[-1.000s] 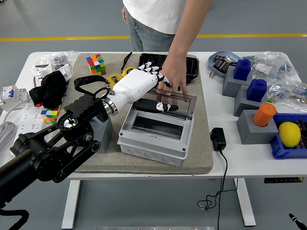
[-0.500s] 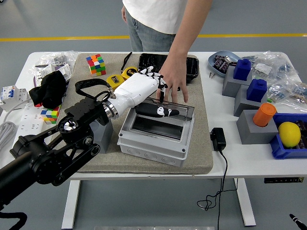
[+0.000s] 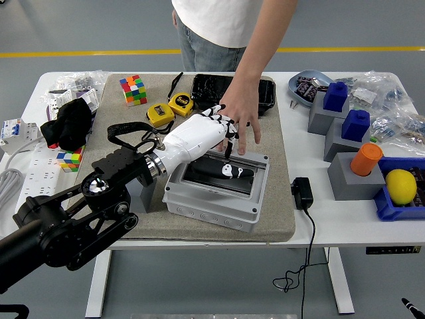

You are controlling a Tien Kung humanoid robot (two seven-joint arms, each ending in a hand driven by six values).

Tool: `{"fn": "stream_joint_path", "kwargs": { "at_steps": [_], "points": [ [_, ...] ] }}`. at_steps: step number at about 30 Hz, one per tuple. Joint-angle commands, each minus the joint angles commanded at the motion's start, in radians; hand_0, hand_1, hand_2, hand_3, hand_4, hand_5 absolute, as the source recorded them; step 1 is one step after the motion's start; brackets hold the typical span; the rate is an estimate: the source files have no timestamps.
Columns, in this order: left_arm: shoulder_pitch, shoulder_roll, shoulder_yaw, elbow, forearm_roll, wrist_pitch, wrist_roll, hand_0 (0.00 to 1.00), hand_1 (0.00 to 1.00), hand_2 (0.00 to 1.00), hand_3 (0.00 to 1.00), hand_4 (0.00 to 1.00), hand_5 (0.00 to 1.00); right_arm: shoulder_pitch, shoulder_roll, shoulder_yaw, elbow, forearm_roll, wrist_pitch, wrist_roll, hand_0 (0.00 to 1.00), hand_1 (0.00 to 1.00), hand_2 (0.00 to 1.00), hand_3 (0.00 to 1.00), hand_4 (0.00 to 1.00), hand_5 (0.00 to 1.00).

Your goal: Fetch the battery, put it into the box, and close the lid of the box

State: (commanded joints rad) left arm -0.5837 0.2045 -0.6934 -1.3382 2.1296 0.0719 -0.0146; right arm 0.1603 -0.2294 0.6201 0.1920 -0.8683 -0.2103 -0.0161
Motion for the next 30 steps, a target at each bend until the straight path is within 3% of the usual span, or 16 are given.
{"fn": "stream_joint_path", "kwargs": {
  "at_steps": [11,19,30],
  "points": [
    [0.01,0.004,0.017,-0.003,-0.004,-0.032,0.008,0.998,0.832,0.689,0.21,0.998,0.998,-0.001,0.0,-0.002,-0.002,0.004,-0.002,0.001,0.956,0.83,0.754,0.804,0.998,0.998],
    [0.004,-0.001,-0.007,-0.021,0.004,-0.013,-0.001,0.998,0.831,0.689,0.206,0.998,0.998,0.0,0.0,0.006,-0.001,-0.001,-0.001,0.001,0.955,0.83,0.754,0.804,0.998,0.998],
    [0.008,-0.003,0.017,-0.021,-0.004,-0.011,-0.004,0.998,0.831,0.69,0.205,0.998,0.998,0.0,0.0,0.011,0.0,-0.003,-0.001,0.001,0.955,0.83,0.754,0.804,0.998,0.998]
  ]
}}
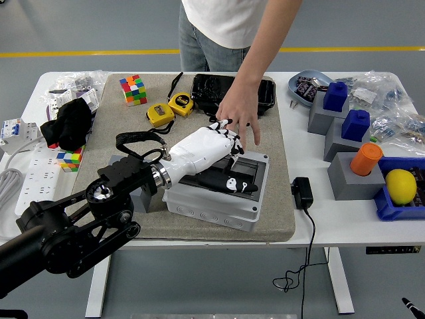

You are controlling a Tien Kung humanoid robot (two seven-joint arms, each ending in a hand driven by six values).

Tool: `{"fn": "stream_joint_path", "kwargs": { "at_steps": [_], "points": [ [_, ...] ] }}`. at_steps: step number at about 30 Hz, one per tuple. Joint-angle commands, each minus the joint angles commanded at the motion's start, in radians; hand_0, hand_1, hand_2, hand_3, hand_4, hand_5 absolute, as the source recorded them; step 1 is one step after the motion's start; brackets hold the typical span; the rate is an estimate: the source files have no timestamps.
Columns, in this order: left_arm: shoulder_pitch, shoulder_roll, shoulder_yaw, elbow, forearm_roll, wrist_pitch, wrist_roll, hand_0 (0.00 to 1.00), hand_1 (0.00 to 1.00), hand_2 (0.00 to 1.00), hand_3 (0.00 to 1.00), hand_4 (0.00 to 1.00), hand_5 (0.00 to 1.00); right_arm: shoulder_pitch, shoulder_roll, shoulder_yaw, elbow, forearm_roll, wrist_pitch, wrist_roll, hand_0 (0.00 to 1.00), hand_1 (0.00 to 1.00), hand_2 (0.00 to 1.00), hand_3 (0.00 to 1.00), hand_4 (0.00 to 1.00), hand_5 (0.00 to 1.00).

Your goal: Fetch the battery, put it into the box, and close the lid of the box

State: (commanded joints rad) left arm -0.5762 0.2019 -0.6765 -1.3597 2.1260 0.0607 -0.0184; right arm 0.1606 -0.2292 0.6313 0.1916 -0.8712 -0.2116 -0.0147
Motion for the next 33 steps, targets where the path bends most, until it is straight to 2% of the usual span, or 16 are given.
{"fn": "stream_joint_path", "kwargs": {
  "at_steps": [2,3,4,7,8,13,14,19,20,25,26,31,32,33],
  "points": [
    [0.003,-0.002,-0.021,-0.006,-0.006,0.005,-0.002,0.998,0.831,0.69,0.205,0.998,0.998,0.001,0.0,0.001,0.0,0.0,0.0,0.0,0.955,0.83,0.754,0.804,0.998,0.998],
    [0.008,-0.005,-0.038,-0.01,-0.02,0.007,-0.004,0.998,0.83,0.689,0.287,0.998,0.998,0.002,0.0,0.002,0.001,-0.001,0.001,0.0,0.955,0.83,0.754,0.804,0.998,0.998],
    [0.012,-0.007,-0.053,-0.013,-0.036,0.009,-0.005,0.998,0.83,0.689,0.287,0.998,0.998,0.002,0.0,0.003,0.001,-0.001,0.001,0.0,0.955,0.83,0.754,0.804,0.998,0.998],
    [0.049,-0.03,-0.155,-0.037,-0.158,0.006,-0.017,0.998,0.83,0.689,0.287,0.998,0.998,0.0,0.002,0.005,0.001,-0.003,0.001,-0.001,0.955,0.83,0.754,0.804,0.998,0.998],
    [0.067,-0.041,-0.195,-0.055,-0.204,0.004,-0.025,0.931,0.827,0.742,0.666,0.998,0.998,-0.002,0.004,0.005,0.001,-0.002,0.001,-0.002,0.955,0.83,0.754,0.804,0.998,0.998],
    [0.14,-0.074,-0.384,-0.146,-0.412,-0.021,-0.031,0.931,0.827,0.742,0.666,0.998,0.998,-0.006,0.007,0.006,0.001,-0.002,0.001,-0.003,0.955,0.83,0.754,0.804,0.998,0.998],
    [0.157,-0.08,-0.427,-0.163,-0.457,-0.032,-0.026,0.862,0.855,0.816,0.795,0.998,0.998,-0.006,0.007,0.007,0.001,-0.002,0.001,-0.003,0.954,0.83,0.754,0.804,0.998,0.998],
    [0.227,-0.103,-0.605,-0.184,-0.665,-0.083,-0.01,0.862,0.855,0.816,0.795,0.998,0.998,-0.005,0.01,0.01,0.003,-0.006,0.003,-0.004,0.954,0.83,0.754,0.804,0.998,0.998],
    [0.241,-0.103,-0.643,-0.182,-0.711,-0.091,-0.009,0.888,0.948,0.914,0.903,0.998,0.998,-0.005,0.01,0.009,0.004,-0.006,0.003,-0.004,0.953,0.828,0.754,0.803,0.998,0.998],
    [0.298,-0.097,-0.756,-0.184,-0.919,-0.094,-0.017,0.888,0.948,0.914,0.903,0.998,0.998,-0.007,0.01,0.002,0.002,0.001,0.001,-0.002,0.953,0.828,0.754,0.803,0.998,0.998],
    [0.304,-0.097,-0.766,-0.185,-0.958,-0.093,-0.018,0.98,0.998,0.998,0.991,0.998,0.998,-0.007,0.01,0.001,0.002,0.001,0.0,-0.002,0.95,0.83,0.754,0.804,0.998,0.998],
    [0.362,-0.094,-0.84,-0.181,-1.17,-0.07,-0.013,0.98,0.998,0.998,0.991,0.998,0.998,-0.006,0.009,-0.006,0.0,0.008,-0.002,0.0,0.95,0.83,0.754,0.804,0.998,0.998],
    [0.37,-0.093,-0.852,-0.177,-1.179,-0.072,-0.005,0.98,0.998,0.998,0.991,0.998,0.998,-0.005,0.01,-0.006,0.001,0.009,-0.002,0.0,0.95,0.83,0.754,0.804,0.998,0.998],
    [0.378,-0.093,-0.868,-0.176,-1.148,-0.072,0.006,0.998,0.998,0.998,0.998,0.998,0.998,-0.004,0.01,-0.005,0.001,0.008,-0.003,0.001,0.952,0.835,0.761,0.804,0.998,0.998]
  ]
}}
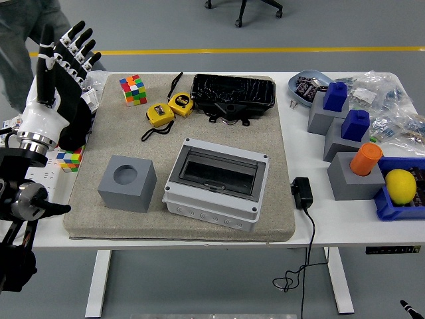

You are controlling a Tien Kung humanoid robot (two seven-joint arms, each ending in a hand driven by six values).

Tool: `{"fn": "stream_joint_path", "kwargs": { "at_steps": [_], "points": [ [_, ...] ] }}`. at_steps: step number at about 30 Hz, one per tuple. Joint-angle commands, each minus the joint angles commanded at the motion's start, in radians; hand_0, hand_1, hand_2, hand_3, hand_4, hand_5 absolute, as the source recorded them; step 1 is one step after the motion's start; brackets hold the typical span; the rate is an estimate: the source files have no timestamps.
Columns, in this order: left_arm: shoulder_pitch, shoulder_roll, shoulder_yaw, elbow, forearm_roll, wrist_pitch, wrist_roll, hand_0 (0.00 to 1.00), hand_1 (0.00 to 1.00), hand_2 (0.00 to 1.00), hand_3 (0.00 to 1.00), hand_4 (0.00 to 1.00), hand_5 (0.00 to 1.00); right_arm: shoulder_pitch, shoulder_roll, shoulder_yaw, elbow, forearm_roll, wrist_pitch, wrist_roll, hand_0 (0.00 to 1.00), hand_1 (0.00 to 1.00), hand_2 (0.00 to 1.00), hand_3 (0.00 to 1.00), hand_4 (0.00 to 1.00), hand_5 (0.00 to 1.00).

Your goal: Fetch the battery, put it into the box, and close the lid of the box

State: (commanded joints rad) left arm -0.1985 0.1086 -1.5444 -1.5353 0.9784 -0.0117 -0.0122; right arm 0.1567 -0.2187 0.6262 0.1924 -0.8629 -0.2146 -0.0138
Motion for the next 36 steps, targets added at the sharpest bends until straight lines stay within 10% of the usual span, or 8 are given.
{"fn": "stream_joint_path", "kwargs": {
  "at_steps": [14,25,36],
  "points": [
    [0.095,-0.037,-0.083,-0.04,0.589,0.199,-0.035,0.995,0.998,0.998,0.962,0.998,0.937,-0.01,-0.009,-0.018,-0.005,0.02,-0.024,0.016,0.912,0.869,0.813,0.813,0.998,0.998],
    [0.111,-0.052,-0.105,-0.021,1.048,0.23,-0.035,0.998,0.998,0.998,0.993,0.998,0.944,-0.018,-0.003,0.024,-0.011,0.035,-0.038,0.056,0.998,0.931,0.854,0.862,0.998,0.998],
    [0.119,-0.057,-0.144,-0.001,0.921,0.23,-0.075,0.998,0.998,0.998,0.773,0.998,0.998,-0.019,0.004,0.078,-0.012,-0.03,-0.046,0.053,0.998,0.99,0.934,0.815,0.998,0.998]
  ]
}}
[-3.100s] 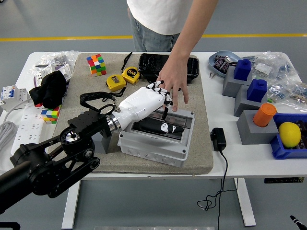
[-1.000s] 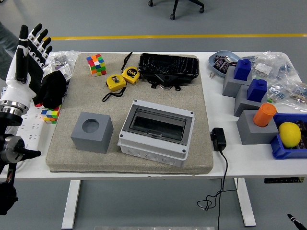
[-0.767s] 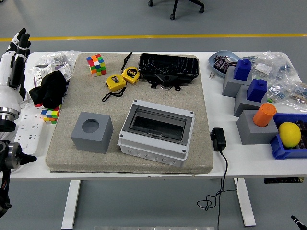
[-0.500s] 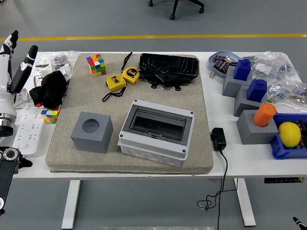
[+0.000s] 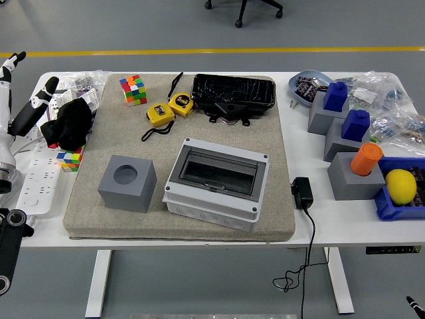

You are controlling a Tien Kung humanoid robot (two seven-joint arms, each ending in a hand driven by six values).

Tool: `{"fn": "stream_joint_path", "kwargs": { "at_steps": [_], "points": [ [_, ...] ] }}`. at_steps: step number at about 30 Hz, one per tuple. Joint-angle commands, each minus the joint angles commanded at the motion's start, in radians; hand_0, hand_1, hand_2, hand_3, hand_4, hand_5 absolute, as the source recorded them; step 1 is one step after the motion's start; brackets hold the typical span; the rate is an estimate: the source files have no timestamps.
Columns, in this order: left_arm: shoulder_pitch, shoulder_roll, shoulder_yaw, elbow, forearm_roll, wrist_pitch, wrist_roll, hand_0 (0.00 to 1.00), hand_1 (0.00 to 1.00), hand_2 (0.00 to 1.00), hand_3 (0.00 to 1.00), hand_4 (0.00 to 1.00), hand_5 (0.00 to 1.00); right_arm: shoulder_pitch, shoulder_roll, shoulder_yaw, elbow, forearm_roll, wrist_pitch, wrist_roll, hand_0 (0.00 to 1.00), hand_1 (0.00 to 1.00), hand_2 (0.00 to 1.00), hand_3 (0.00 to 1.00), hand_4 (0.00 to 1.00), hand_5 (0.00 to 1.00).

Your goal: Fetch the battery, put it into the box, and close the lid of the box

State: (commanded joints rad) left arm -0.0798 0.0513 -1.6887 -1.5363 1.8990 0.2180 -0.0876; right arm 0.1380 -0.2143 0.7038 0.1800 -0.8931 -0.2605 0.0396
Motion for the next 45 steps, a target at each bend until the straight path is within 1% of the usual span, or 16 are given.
{"fn": "stream_joint_path", "kwargs": {
  "at_steps": [3,5,6,17,18,19,21,23,24,26,29,30,31,32,43,45],
  "points": [
    [0.005,-0.003,0.003,-0.004,0.05,0.01,0.011,0.998,0.998,0.998,0.773,0.998,0.998,-0.002,0.001,0.002,0.0,0.0,-0.002,0.0,0.998,0.99,0.934,0.815,0.998,0.998],
    [0.009,-0.002,0.004,-0.003,0.057,0.013,0.01,0.998,0.998,0.998,0.773,0.998,0.998,-0.002,0.001,0.001,0.0,0.003,-0.003,0.001,0.998,0.99,0.934,0.815,0.998,0.998],
    [0.009,-0.002,0.001,0.0,0.044,0.009,0.011,0.998,0.998,0.998,0.901,0.998,0.998,-0.003,0.002,0.001,0.0,0.003,-0.004,0.001,0.998,0.983,0.928,0.82,0.998,0.998],
    [0.013,-0.005,-0.006,0.002,0.05,-0.002,0.021,0.998,0.998,0.998,0.869,0.998,0.998,-0.005,0.005,0.009,0.0,-0.005,-0.007,-0.003,0.998,0.981,0.922,0.82,0.998,0.998],
    [0.013,-0.006,-0.009,-0.001,0.033,-0.008,0.023,0.998,0.998,0.998,0.626,0.998,0.998,-0.004,0.005,0.006,0.0,-0.001,-0.008,-0.002,0.998,0.977,0.915,0.82,0.998,0.998],
    [0.012,-0.007,-0.011,0.0,0.018,-0.015,0.022,0.998,0.998,0.998,0.626,0.998,0.998,-0.004,0.006,0.005,0.0,0.001,-0.008,-0.001,0.998,0.977,0.915,0.82,0.998,0.998],
    [0.01,-0.004,-0.01,0.01,-0.039,-0.027,0.018,0.998,0.998,0.998,0.626,0.998,0.998,-0.003,0.006,0.004,0.0,0.001,-0.009,-0.003,0.998,0.977,0.915,0.82,0.998,0.998],
    [0.008,-0.007,-0.016,0.018,-0.123,-0.082,0.034,0.998,0.998,0.998,0.626,0.998,0.998,-0.002,0.007,0.0,0.0,0.006,-0.009,-0.001,0.998,0.977,0.915,0.82,0.998,0.998],
    [0.005,-0.012,-0.024,0.022,-0.162,-0.1,0.039,0.998,0.998,0.998,0.778,0.998,0.998,-0.002,0.007,-0.001,0.0,0.007,-0.01,-0.002,0.998,0.974,0.91,0.82,0.998,0.998],
    [0.005,-0.013,-0.02,0.027,-0.247,-0.131,0.051,0.998,0.998,0.998,0.778,0.998,0.998,-0.002,0.008,-0.003,0.0,0.008,-0.011,-0.002,0.998,0.974,0.91,0.82,0.998,0.998],
    [0.004,-0.014,-0.024,0.049,-0.377,-0.219,0.094,0.998,0.998,0.998,0.778,0.998,0.998,-0.002,0.007,0.0,0.0,0.006,-0.016,0.0,0.998,0.974,0.91,0.82,0.998,0.998],
    [0.004,-0.015,-0.028,0.057,-0.416,-0.246,0.107,0.998,0.998,0.998,0.998,0.998,0.998,-0.001,0.007,0.0,0.0,0.006,-0.017,0.001,0.998,0.966,0.902,0.833,0.998,0.998],
    [0.004,-0.015,-0.03,0.061,-0.455,-0.264,0.113,0.998,0.998,0.998,0.998,0.998,0.998,-0.001,0.007,0.0,0.0,0.007,-0.017,0.001,0.998,0.966,0.902,0.833,0.998,0.998],
    [0.005,-0.015,-0.031,0.063,-0.5,-0.274,0.115,0.998,0.998,0.998,0.998,0.998,0.998,0.0,0.006,-0.002,0.0,0.009,-0.017,0.002,0.998,0.966,0.902,0.833,0.998,0.998],
    [0.006,-0.014,-0.04,0.069,-0.961,-0.289,0.11,0.998,0.998,0.998,0.998,0.998,0.998,0.001,0.005,-0.001,0.0,0.01,-0.022,0.006,0.998,0.963,0.9,0.845,0.998,0.998],
    [0.007,-0.014,-0.042,0.071,-1.039,-0.282,0.108,0.998,0.998,0.998,0.998,0.998,0.998,0.001,0.004,-0.005,0.0,0.013,-0.022,0.008,0.998,0.963,0.9,0.845,0.998,0.998]
  ]
}}
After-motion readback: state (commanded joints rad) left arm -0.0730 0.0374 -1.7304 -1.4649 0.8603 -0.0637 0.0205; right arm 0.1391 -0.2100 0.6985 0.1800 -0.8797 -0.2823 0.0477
